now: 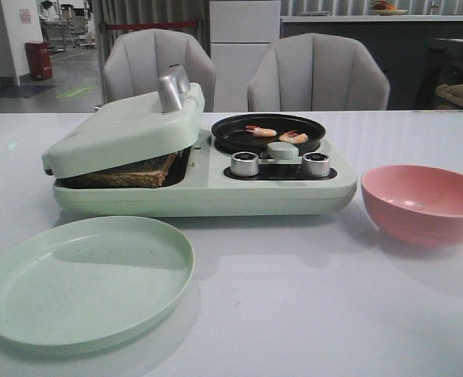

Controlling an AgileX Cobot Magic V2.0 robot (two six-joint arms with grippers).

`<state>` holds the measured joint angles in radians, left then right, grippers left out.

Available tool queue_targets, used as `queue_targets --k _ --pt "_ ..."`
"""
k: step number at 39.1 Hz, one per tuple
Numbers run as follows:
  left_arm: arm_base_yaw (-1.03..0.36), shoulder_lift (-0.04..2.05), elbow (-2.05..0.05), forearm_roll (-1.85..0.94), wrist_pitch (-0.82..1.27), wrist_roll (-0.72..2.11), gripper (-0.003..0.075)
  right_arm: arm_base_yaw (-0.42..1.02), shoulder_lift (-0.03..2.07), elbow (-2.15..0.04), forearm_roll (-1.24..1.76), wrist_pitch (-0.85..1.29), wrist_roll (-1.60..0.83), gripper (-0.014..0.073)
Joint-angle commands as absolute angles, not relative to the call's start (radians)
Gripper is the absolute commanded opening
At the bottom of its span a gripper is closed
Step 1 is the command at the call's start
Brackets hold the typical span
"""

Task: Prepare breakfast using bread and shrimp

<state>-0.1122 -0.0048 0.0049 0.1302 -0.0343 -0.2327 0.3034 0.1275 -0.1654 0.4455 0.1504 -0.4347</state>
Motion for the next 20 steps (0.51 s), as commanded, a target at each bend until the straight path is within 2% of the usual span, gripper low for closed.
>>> queue_targets --k 1,9,14,20 --pt "-0.111 -0.023 0.027 0.129 -0.115 -0.243 0.0114 0.307 0.136 -0.194 0.451 0.076 -0.442 0.0143" --pt "-0.111 -0.023 0.027 0.129 -0.115 -0.243 0.0114 0.303 0.136 -0.192 0.449 0.077 -0.442 0.0143" --pt "-0.111 -0.023 0.027 0.129 -0.115 -0.243 0.0114 0.298 0.135 -0.185 0.33 0.08 -0.426 0.0143" --pt "-0.111 -0.023 0.027 0.129 -0.115 -0.243 0.0113 0.236 0.094 -0.163 0.162 0.078 -0.248 0.0143"
